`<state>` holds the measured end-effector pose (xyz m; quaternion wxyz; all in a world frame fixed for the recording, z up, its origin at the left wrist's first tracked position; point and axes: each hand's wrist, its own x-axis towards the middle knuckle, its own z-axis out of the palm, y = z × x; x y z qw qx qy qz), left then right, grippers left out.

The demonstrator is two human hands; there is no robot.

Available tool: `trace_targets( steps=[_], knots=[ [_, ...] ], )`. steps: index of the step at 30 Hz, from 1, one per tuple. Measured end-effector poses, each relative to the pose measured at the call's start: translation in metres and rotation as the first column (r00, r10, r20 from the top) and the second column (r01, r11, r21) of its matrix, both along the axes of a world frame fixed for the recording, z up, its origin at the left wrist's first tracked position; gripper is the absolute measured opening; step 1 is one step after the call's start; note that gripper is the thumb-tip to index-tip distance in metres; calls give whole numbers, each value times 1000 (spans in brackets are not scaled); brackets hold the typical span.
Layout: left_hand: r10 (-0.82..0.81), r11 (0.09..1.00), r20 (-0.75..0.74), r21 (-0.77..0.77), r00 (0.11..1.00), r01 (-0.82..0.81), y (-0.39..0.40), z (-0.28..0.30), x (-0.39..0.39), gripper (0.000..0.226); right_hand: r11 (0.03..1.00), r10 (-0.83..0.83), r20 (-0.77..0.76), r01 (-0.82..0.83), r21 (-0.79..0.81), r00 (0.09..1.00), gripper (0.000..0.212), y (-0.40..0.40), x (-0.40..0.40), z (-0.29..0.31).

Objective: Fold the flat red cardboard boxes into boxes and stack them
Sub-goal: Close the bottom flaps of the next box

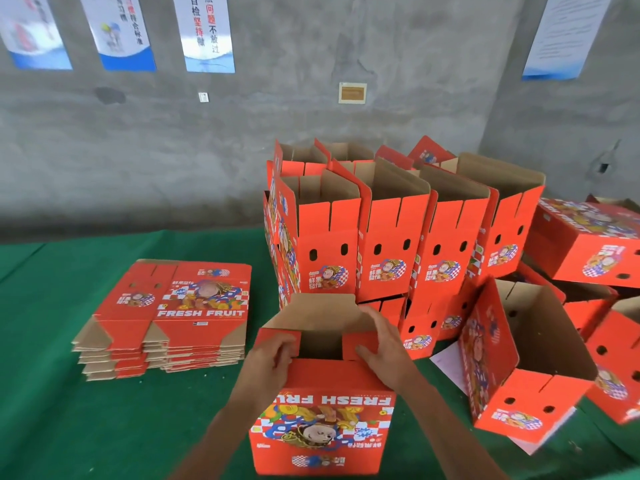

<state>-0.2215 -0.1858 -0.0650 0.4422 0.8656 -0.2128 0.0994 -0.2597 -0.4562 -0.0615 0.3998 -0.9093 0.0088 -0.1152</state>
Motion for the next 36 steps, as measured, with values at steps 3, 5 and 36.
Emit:
trace_targets(
  steps=[3,5,36],
  knots=[
    [108,994,-91,0,990,-109,-7,1,8,27,1000,-4,21,3,12,1000,74,2,-1,-1],
    [143,989,-90,34,986,-141,-14,4,6,30,1000,-7,37,7,12,999,70,1,-2,-2],
    [323,726,-128,669,938,-159,-23,4,25,76,892,-53,-140,-16,-452,989,79,15,13,-8]
  ],
)
